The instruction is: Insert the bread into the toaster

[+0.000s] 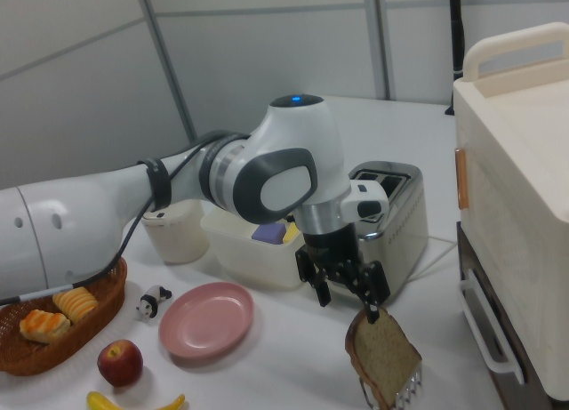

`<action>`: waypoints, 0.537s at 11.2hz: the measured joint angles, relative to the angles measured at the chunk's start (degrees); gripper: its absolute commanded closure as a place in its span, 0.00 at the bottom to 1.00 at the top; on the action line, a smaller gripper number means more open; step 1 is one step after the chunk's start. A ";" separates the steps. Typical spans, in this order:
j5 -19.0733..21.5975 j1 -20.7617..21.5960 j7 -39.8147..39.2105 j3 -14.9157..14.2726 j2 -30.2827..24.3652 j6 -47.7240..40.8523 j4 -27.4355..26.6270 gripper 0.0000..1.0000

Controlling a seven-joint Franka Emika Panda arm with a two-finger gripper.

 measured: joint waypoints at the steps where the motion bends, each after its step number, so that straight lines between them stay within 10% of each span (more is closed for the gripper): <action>1: 0.00 0.03 0.54 0.07 0.71 0.62 -0.09 0.40; 3: -0.01 0.10 0.87 0.15 1.93 1.83 -0.12 0.62; 6: -0.01 0.10 0.94 0.16 2.28 2.20 -0.11 0.66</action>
